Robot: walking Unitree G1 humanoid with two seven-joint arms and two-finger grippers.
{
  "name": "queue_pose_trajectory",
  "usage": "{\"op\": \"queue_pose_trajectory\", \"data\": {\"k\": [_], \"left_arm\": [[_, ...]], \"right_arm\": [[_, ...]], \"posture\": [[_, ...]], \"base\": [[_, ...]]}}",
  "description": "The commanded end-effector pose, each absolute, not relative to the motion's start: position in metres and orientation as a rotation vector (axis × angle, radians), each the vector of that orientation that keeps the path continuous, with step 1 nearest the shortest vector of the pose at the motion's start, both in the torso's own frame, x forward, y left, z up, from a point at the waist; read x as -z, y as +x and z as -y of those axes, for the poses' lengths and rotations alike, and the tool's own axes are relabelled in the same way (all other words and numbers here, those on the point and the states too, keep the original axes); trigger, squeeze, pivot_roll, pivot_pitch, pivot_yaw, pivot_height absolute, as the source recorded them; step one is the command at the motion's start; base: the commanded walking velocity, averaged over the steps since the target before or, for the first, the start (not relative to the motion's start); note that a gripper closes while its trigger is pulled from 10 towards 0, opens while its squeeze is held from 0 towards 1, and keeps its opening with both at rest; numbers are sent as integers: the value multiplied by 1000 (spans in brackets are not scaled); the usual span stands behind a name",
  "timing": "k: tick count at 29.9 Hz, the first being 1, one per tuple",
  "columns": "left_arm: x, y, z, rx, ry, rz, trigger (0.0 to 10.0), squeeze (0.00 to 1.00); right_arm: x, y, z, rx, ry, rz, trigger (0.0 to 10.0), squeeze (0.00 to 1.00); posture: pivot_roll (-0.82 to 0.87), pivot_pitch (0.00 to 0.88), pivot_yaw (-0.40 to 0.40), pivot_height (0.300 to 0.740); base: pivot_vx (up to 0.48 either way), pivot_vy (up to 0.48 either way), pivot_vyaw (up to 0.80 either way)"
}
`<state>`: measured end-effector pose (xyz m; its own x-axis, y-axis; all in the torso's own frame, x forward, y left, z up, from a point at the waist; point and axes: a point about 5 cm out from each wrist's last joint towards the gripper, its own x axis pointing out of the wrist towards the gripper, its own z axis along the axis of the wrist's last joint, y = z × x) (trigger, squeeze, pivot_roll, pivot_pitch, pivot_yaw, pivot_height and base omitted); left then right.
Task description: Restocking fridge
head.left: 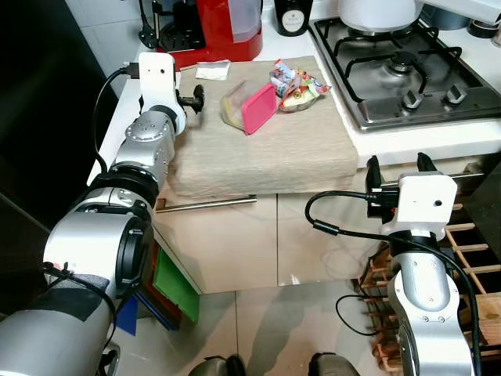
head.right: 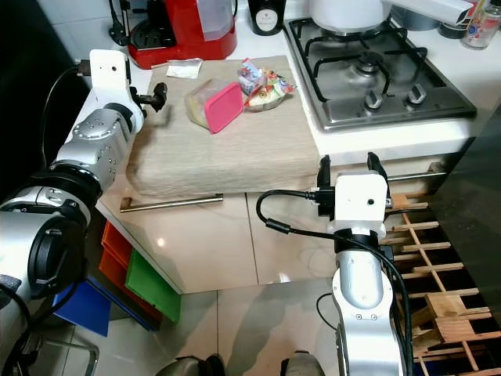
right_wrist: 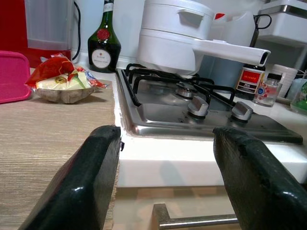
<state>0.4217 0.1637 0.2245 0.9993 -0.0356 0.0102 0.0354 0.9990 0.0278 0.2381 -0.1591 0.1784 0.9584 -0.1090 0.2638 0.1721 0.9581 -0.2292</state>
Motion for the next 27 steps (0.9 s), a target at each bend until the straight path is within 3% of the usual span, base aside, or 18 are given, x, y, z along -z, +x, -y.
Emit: {"op": "queue_pose_trajectory", "data": {"k": [1, 9, 27], "left_arm": [[-239, 424, -161, 51, 32, 58, 10000, 0], [-257, 425, -149, 137, 32, 148, 10000, 0], [-233, 423, -142, 154, 113, 50, 10000, 0]], "right_arm": [[-183, 237, 155, 134, -247, 268, 10000, 0], [-182, 237, 155, 142, -243, 267, 10000, 0], [-181, 233, 156, 142, -244, 256, 10000, 0]], "posture": [[-217, 91, 142, 740], [-209, 93, 148, 740], [-224, 112, 148, 740]], "base": [[0, 0, 0], [0, 0, 0], [0, 0, 0]]}}
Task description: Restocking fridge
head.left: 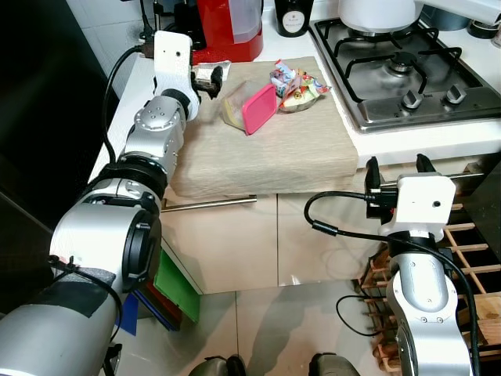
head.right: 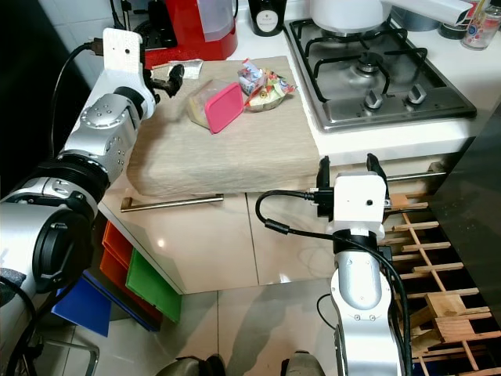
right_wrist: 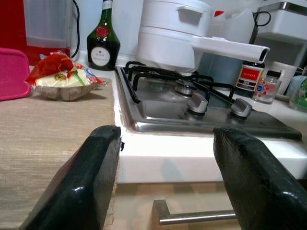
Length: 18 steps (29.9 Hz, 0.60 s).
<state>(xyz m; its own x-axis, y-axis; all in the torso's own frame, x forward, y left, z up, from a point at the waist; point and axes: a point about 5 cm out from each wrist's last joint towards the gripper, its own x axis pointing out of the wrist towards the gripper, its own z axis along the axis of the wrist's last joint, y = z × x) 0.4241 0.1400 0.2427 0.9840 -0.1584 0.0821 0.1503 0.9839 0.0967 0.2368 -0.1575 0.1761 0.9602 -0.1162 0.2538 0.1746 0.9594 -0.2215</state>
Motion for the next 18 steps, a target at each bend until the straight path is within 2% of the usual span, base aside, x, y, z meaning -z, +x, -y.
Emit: {"op": "queue_pose_trajectory", "data": {"k": [1, 11, 18], "left_arm": [[-233, 423, -142, 154, 113, 50, 10000, 0], [-225, 423, -144, 140, 149, -2, 10000, 0], [-207, 420, -155, 80, 42, -89, 10000, 0]], "right_arm": [[-181, 233, 156, 142, -244, 256, 10000, 0], [-181, 232, 157, 141, -251, 249, 10000, 0], [-181, 232, 157, 129, -256, 247, 10000, 0]], "posture": [[-224, 112, 148, 740], [-230, 115, 142, 740], [-239, 105, 130, 740]], "base": [[0, 0, 0], [0, 0, 0], [0, 0, 0]]}}
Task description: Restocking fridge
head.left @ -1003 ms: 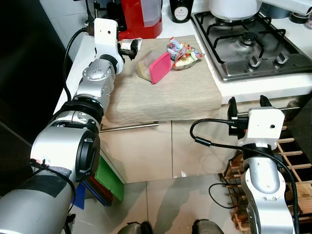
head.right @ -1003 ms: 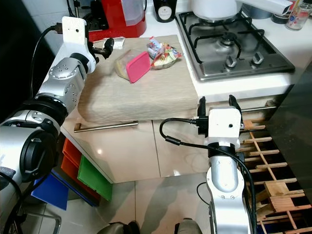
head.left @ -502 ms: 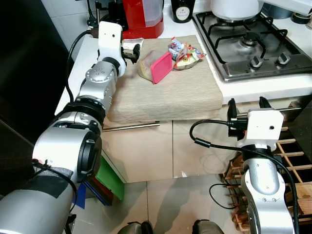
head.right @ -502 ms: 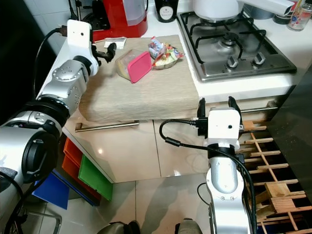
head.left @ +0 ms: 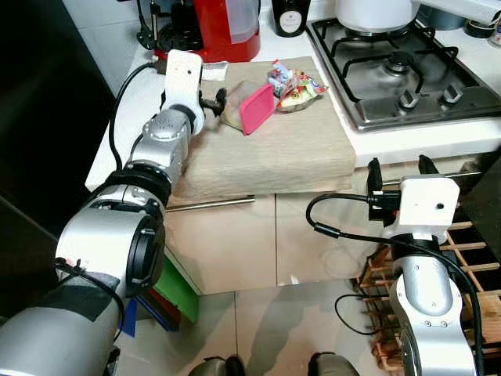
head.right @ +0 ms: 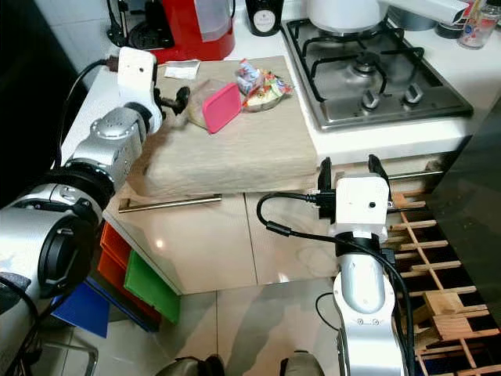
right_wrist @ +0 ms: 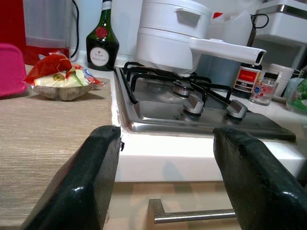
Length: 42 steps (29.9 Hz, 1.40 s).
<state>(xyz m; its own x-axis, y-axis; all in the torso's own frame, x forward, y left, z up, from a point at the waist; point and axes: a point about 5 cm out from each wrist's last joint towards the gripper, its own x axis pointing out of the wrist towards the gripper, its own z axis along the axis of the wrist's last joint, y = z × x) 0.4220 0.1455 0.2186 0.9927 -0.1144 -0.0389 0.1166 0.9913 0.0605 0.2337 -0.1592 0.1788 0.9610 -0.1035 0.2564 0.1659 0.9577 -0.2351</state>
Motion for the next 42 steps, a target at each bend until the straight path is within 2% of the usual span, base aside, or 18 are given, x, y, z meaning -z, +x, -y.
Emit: {"op": "queue_pose_trajectory", "data": {"k": [1, 12, 20, 27, 35, 36, 38, 42], "left_arm": [[-204, 420, -156, 75, 21, -101, 10000, 0], [-188, 416, -159, 63, -29, -168, 10000, 0], [-161, 407, -171, 17, -137, -279, 10000, 0], [-158, 406, -177, -6, -132, -278, 10000, 0], [-206, 415, -184, -3, 16, -9, 10000, 0], [-206, 415, -184, -3, 16, -9, 10000, 0], [-225, 414, -187, -14, 2, 142, 10000, 0], [-232, 410, -191, -40, -31, 212, 10000, 0]], "right_arm": [[-181, 232, 158, 128, -257, 247, 10000, 0], [-182, 232, 159, 120, -267, 246, 10000, 0], [-182, 234, 159, 110, -267, 240, 10000, 0], [-182, 234, 160, 111, -269, 237, 10000, 0], [-182, 238, 160, 114, -266, 246, 10000, 0], [-182, 238, 160, 114, -266, 246, 10000, 0], [-184, 245, 159, 107, -258, 262, 10000, 0], [-186, 253, 158, 97, -252, 277, 10000, 0]], "posture": [[-240, 104, 128, 740], [-250, 96, 120, 740], [-247, 103, 112, 740], [-250, 103, 112, 740], [-231, 76, 111, 740], [-231, 76, 111, 740], [-208, 49, 105, 740], [-181, 9, 103, 740]], "base": [[0, 0, 0], [0, 0, 0], [0, 0, 0], [0, 0, 0], [0, 0, 0], [0, 0, 0], [0, 0, 0], [0, 0, 0]]}}
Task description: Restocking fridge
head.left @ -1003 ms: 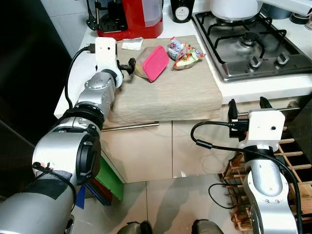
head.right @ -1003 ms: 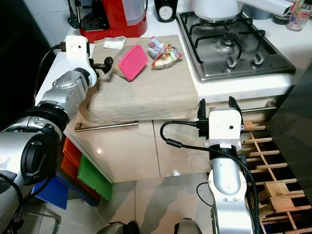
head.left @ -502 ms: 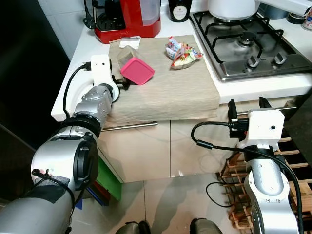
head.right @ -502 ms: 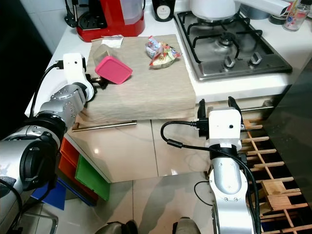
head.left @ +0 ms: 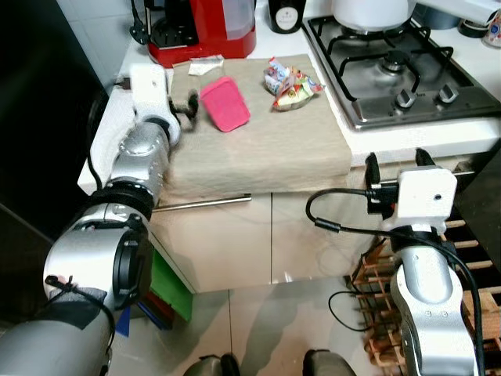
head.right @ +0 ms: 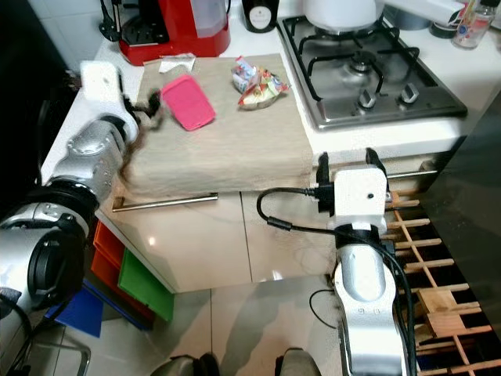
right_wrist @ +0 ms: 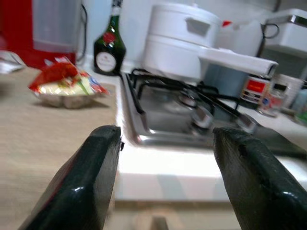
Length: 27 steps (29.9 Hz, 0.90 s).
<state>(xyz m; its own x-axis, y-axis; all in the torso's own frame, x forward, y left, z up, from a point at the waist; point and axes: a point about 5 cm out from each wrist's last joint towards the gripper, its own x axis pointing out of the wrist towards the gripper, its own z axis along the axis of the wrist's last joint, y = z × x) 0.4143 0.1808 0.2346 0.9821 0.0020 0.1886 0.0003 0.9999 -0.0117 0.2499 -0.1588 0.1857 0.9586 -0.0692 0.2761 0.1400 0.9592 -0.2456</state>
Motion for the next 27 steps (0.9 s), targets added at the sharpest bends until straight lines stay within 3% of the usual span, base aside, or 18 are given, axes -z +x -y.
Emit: {"op": "queue_pose_trajectory", "data": {"k": [1, 7, 11, 21, 27], "left_arm": [[-232, 410, -191, -40, -31, 212, 10000, 0], [-233, 391, -190, -60, -49, 307, 10000, 0], [-222, 360, -162, 87, -102, 345, 10000, 0], [-228, 339, -126, 212, -95, 405, 10000, 0], [-228, 337, -125, 210, -88, 372, 10000, 0]], "right_arm": [[-186, 253, 158, 97, -252, 277, 10000, 0], [-192, 271, 157, 102, -176, 294, 10000, 0], [-194, 280, 155, 89, -112, 310, 10000, 0], [-200, 295, 145, 39, -119, 359, 10000, 0], [-202, 303, 148, 40, -121, 371, 10000, 0]], "posture": [[-181, 9, 103, 740], [-143, 0, 108, 740], [-111, 0, 103, 740], [-75, 0, 71, 740], [-78, 0, 70, 740]], "base": [[0, 0, 0], [0, 0, 0], [0, 0, 0], [418, 0, 0], [453, 0, 0]]}}
